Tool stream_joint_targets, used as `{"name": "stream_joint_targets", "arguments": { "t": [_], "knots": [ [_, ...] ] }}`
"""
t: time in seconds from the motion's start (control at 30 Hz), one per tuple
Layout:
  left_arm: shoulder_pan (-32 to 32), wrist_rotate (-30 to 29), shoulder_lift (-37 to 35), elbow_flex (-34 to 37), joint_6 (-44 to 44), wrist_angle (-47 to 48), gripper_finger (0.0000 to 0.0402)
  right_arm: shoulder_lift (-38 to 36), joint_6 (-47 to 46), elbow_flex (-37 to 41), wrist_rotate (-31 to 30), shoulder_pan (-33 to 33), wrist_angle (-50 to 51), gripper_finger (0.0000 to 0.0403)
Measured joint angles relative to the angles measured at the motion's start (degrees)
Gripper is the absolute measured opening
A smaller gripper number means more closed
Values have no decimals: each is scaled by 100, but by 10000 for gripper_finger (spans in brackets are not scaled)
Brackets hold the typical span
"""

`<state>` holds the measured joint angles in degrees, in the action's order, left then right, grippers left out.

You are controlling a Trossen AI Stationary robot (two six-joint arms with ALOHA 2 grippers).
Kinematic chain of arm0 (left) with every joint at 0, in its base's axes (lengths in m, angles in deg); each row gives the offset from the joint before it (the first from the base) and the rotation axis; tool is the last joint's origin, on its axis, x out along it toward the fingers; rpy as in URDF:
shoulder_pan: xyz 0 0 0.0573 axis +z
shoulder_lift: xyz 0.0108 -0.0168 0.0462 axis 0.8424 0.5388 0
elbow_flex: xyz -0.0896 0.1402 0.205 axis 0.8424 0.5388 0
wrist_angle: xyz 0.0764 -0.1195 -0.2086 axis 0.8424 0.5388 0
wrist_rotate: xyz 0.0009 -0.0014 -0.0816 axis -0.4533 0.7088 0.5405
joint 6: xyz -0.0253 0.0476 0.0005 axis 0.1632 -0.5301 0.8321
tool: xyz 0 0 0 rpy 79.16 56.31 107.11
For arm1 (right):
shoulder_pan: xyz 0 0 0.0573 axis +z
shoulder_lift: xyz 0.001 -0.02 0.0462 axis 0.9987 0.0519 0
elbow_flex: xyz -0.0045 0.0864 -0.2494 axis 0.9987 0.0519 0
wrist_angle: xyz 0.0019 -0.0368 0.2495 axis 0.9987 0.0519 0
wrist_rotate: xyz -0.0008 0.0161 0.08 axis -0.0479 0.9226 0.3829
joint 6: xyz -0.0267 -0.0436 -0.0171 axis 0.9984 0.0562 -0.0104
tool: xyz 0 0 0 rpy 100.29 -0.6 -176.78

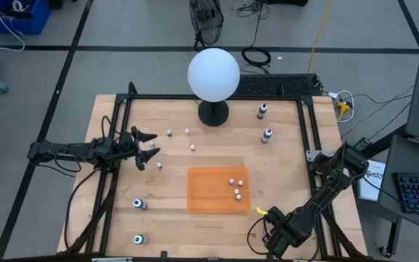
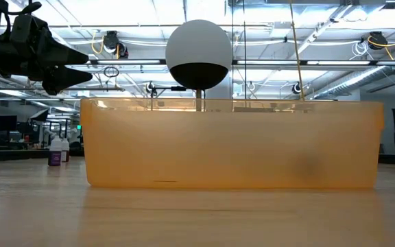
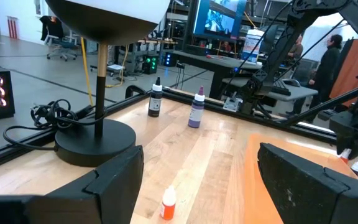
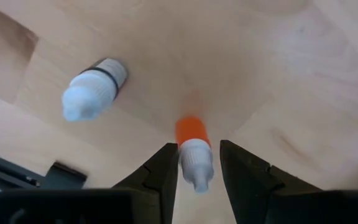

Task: Pick & Place food coloring
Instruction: Put the small orange food coloring bottle into the orange container

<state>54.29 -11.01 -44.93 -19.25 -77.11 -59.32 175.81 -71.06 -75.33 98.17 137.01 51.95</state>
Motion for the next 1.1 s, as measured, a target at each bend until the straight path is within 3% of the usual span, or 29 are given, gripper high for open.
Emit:
{"name": "stream_joint_targets", "arguments": {
  "t": [0.27, 0.37, 0.6, 0.87, 1.03, 1.1],
  "knots": [
    [0, 0, 0, 1, 1, -1, 310, -33, 249, 361, 255, -3, -428, 52],
    [0, 0, 0, 1, 2, 2, 310, -40, 642, 382, 5, 0, -402, 51],
    [0, 0, -1, 1, 0, 6, 310, -404, 1268, 421, -1743, -11, -128, 51],
    [2, 0, -1, 0, 0, -1, 310, -1576, 2173, 412, -3750, -177, 732, 51],
    [0, 0, 0, 1, 2, -2, 310, -2366, 4092, 412, -4970, -642, 225, 51],
    [1, 0, -2, 1, 0, 0, 310, -2645, 5111, 412, -5104, -982, -427, 51]
  ]
}}
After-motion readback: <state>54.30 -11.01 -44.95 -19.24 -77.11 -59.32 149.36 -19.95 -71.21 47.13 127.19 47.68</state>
